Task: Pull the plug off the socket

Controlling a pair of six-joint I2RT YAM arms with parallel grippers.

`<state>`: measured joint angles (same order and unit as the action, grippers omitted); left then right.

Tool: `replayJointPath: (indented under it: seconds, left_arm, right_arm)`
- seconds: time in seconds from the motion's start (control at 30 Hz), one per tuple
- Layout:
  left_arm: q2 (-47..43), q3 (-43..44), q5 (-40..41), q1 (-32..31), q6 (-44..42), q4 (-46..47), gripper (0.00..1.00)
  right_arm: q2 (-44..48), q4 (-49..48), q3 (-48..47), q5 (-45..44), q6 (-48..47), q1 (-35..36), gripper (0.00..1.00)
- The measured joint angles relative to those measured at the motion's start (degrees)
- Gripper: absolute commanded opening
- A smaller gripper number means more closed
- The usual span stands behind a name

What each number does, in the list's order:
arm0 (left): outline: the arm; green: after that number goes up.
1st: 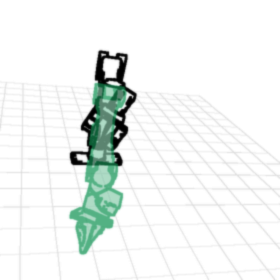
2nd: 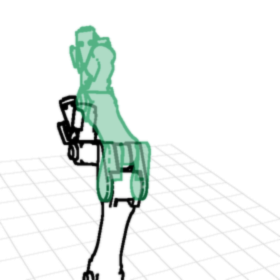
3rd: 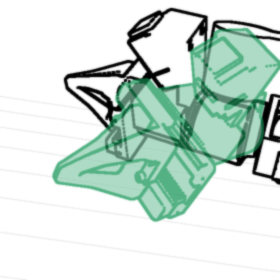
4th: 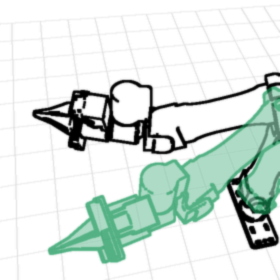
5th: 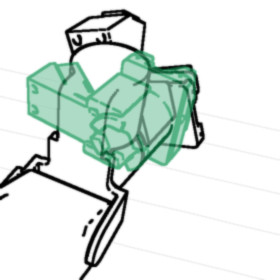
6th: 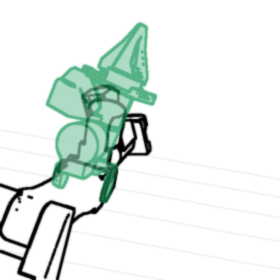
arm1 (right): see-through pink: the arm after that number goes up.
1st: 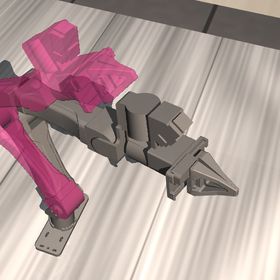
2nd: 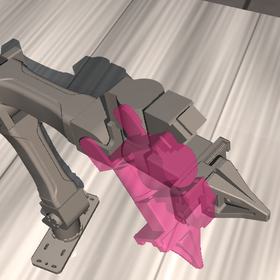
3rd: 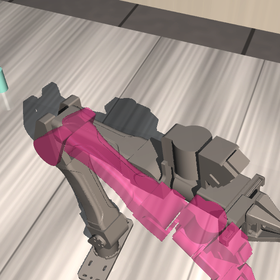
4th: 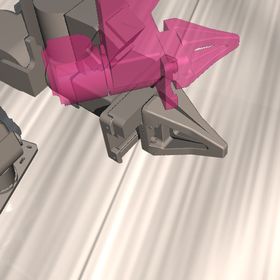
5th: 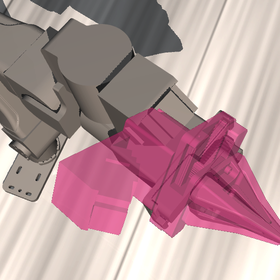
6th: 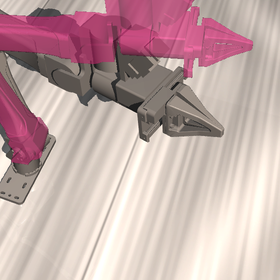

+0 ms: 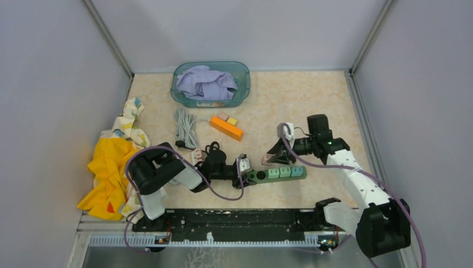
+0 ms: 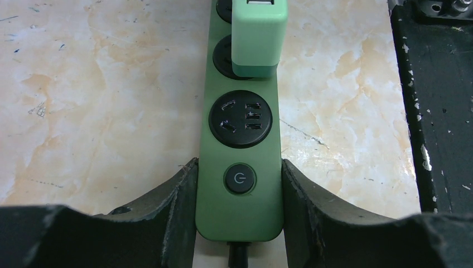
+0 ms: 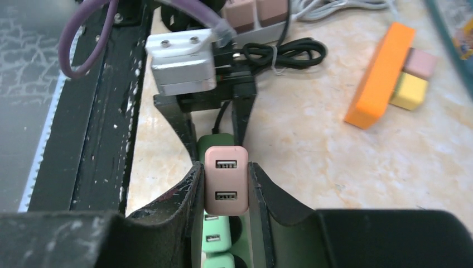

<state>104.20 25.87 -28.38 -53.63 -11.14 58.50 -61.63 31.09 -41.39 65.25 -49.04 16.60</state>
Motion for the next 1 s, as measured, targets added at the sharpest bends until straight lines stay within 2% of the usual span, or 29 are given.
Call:
replayJointPath:
  seconds: [0.13,0.17,0.4,0.57,0.9,1.0]
  left_arm:
    - [0.00,-0.09,0.09,0.00,0.00,0.17,0.06]
    - [0.00,-0.09,0.11,0.00,0.02,0.17,0.10]
    - [-0.20,-0.85,0.59,-0.02,0.02,0.98,0.59]
    - [-1.42,-3.50,2.25,0.07,0.37,2.08,0.84]
    - [-11.17,-5.31,5.99,0.15,1.31,-5.38,0.96]
    - [-16.61,-5.33,6.25,0.15,2.60,-8.24,0.98]
  right_arm:
    - [2.27,-7.10,0.04,3.43,10.40,-6.56,0.00]
    - [2.67,-9.14,0.04,3.56,13.05,-7.69,0.00]
    - [2.84,-21.97,0.94,0.09,29.57,-13.42,0.00]
    - [1.51,-25.88,1.01,-3.32,34.47,-15.04,0.00]
    - [-5.53,-28.87,-1.99,-10.82,39.43,-15.65,0.00]
    - [-8.11,-32.06,-2.25,-13.84,43.04,-15.65,0.04]
